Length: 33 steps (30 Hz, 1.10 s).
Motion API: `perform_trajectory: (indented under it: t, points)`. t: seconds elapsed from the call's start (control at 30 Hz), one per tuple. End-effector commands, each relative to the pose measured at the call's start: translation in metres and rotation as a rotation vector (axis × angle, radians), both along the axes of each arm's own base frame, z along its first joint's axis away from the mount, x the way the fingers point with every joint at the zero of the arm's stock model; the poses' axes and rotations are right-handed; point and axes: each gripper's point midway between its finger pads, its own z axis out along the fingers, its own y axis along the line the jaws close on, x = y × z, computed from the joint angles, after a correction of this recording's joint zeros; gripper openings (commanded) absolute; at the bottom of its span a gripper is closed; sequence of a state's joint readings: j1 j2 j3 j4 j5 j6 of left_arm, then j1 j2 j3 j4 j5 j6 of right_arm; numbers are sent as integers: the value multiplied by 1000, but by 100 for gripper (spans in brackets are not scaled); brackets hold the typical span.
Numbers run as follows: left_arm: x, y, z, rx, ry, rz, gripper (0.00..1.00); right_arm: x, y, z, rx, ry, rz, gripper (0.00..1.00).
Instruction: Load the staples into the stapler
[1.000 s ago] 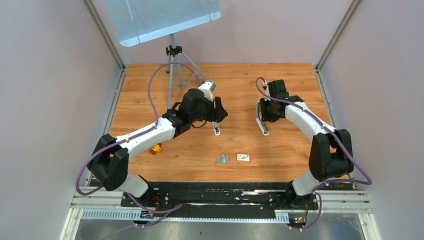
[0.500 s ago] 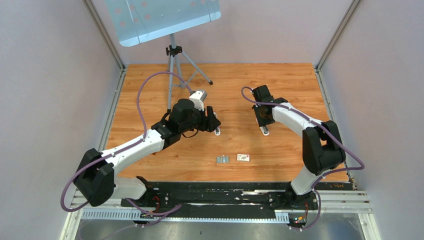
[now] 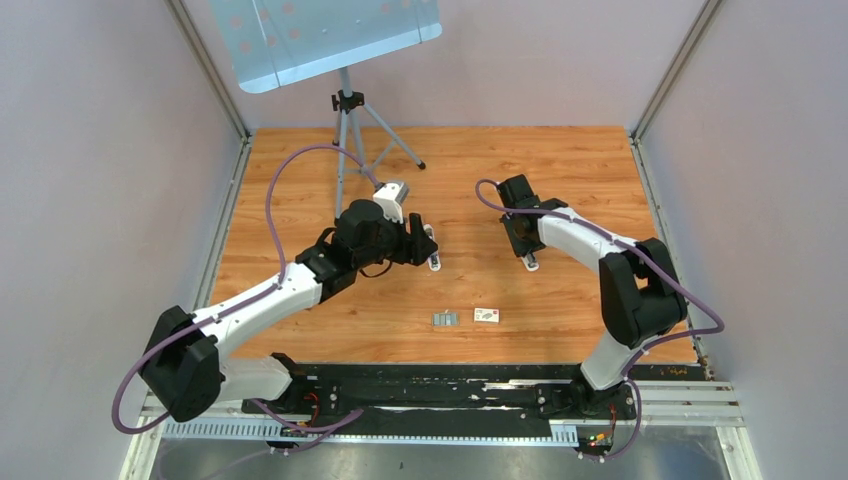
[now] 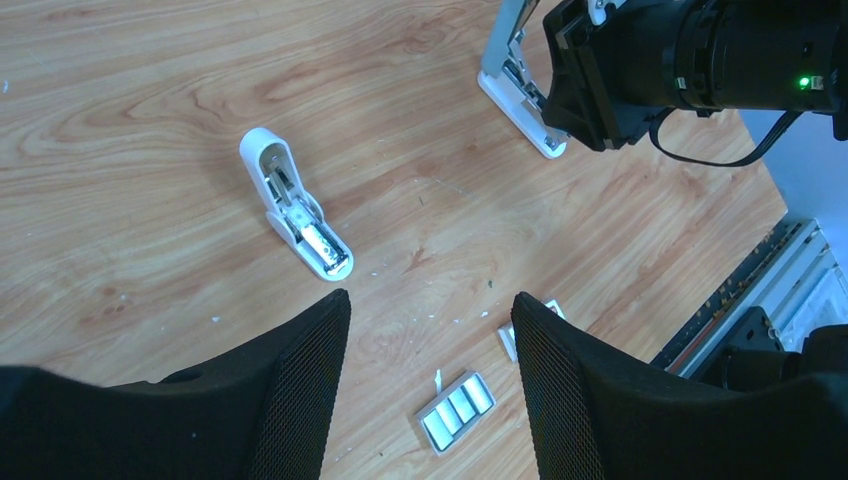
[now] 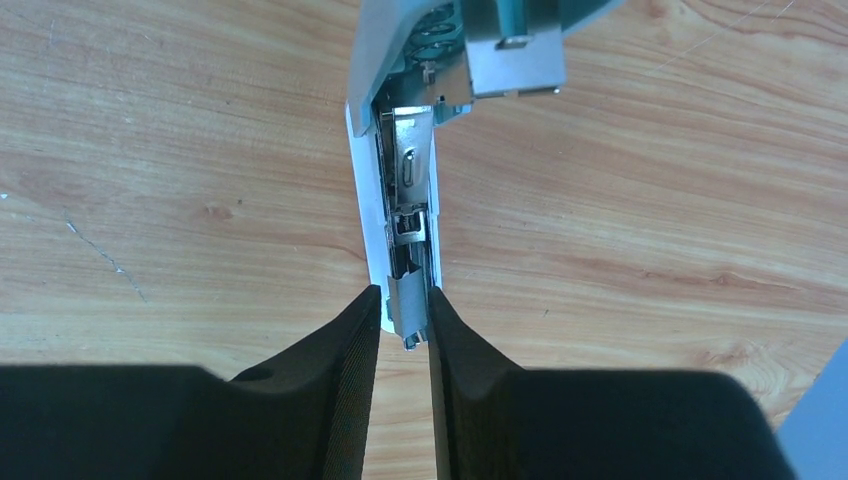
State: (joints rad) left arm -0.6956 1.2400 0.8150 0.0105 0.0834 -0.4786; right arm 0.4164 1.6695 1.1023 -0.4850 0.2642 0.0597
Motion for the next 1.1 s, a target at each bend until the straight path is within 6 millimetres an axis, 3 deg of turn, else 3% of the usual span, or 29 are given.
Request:
perform_trajectory:
  t: [0.0,1.07]
  points:
    - [0,7,-1,17,-16,11,64,-7,-3,-11,-47,28,0,27]
    - [-1,19,-3,52,-22,36,66,-9,-8,-17,-139,19,-2,17]
